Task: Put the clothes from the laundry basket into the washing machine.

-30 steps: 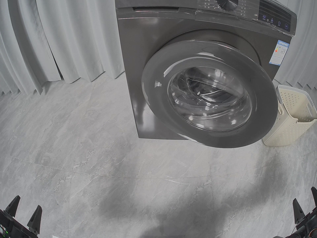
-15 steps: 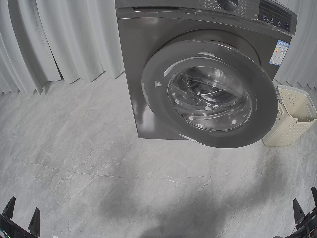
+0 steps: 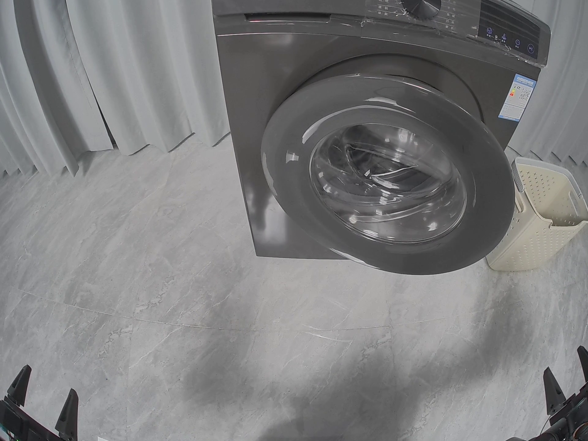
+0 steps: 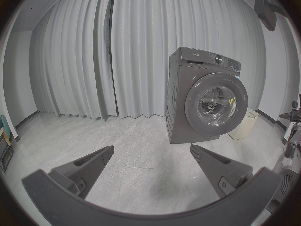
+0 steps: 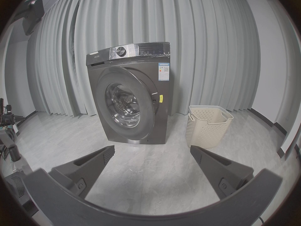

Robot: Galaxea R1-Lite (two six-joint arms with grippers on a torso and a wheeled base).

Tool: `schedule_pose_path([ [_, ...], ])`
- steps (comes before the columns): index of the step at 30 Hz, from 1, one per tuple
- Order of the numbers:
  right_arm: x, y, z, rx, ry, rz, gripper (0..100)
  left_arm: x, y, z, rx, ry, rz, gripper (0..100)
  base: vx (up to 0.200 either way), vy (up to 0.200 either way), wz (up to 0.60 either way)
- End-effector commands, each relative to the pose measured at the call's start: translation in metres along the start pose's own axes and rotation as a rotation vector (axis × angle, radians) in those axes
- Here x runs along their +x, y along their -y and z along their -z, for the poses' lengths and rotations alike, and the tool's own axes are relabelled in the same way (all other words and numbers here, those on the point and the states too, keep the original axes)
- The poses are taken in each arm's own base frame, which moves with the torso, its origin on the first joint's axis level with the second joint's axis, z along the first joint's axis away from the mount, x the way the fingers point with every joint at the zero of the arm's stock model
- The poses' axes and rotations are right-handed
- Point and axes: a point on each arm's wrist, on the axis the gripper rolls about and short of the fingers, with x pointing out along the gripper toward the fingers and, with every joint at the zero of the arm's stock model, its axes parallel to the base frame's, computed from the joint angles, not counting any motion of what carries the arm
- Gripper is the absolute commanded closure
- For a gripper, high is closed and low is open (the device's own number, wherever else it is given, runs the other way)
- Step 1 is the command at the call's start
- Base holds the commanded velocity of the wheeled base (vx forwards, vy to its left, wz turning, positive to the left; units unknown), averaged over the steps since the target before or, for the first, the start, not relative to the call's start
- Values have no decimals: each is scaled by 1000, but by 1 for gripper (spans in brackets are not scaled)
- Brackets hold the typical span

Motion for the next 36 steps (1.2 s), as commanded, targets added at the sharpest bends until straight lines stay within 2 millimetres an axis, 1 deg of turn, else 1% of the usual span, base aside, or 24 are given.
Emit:
schedule_pose_path([
  [1, 0, 0, 5, 1, -6, 1, 0, 0, 0, 5, -2, -5, -1, 0, 0, -200, 0],
  [5, 0, 0, 3, 15, 20, 1, 0, 0, 0, 5, -3, -5, 1, 0, 0, -200, 0],
  [7, -8, 0, -25, 19, 167, -7, 0, 0, 0, 5, -3, -5, 1, 0, 0, -200, 0],
  [9, -13, 0, -41, 29, 209, -11, 0, 0, 0, 5, 0, -6, 2, 0, 0, -200, 0],
  [10, -11, -1, -43, 29, 178, -21, 0, 0, 0, 5, 1, -5, 2, 0, 0, -200, 0],
  [12, -3, -1, -41, 29, 64, -80, 0, 0, 0, 5, 1, -5, 2, 0, 0, -200, 0],
  [14, 7, -3, -41, 35, -27, -155, 0, 0, 0, 5, 1, -3, 2, 0, 0, -200, 0],
  [15, 16, -4, -44, 42, -82, -196, 0, 0, 0, 5, 1, -5, 1, 0, 0, -200, 0],
  [18, 38, -6, -57, 50, -146, -263, 0, 0, 0, 5, 1, -5, 2, 0, 0, -200, 0],
  [19, 41, -6, -59, 51, -148, -271, 0, 0, 0, 5, 1, -3, 2, 0, 0, -200, 0],
  [20, 62, -8, -67, 57, -178, -319, 0, 0, 0, 5, 3, -5, 1, 0, 0, -200, 0],
  [22, 74, -9, -72, 59, -186, -347, 0, 0, 0, 5, 3, -5, 2, 0, 0, -200, 0],
  [23, 90, -12, -76, 60, -199, -390, 0, 0, 0, 5, 3, -5, 2, 0, 0, -200, 0],
  [24, 100, -15, -78, 61, -208, -424, 0, 0, 0, 5, 3, -5, 2, 0, 0, -200, 0],
  [25, 109, -20, -79, 67, -219, -466, 0, 0, 0, 5, 3, -5, 7, 0, 0, -200, 0],
  [26, 113, -23, -80, 75, -226, -492, 0, 0, 0, 5, 3, -5, 7, 0, 0, -200, 0],
  [27, 123, -32, -81, 100, -243, -549, 0, 0, 0, 5, 1, -5, 8, 0, 0, -200, 0],
  [29, 134, -45, -83, 147, -274, -617, 0, 0, 0, 5, -2, -5, 11, 0, 0, -100, 0],
  [30, 138, -50, -82, 161, -288, -630, 0, 0, 0, 5, 0, -5, 11, 0, 0, 0, 0],
  [32, 152, -66, -82, 184, -312, -632, 0, 0, 0, 5, -2, -5, 13, 0, 0, 0, 0],
  [33, 154, -69, -83, 184, -311, -633, 0, 0, 0, 5, -2, -5, 13, 0, 0, 0, 0],
  [36, 167, -91, -79, 186, -307, -642, 0, 0, 0, 5, -2, -6, 13, 0, 0, 0, 0],
])
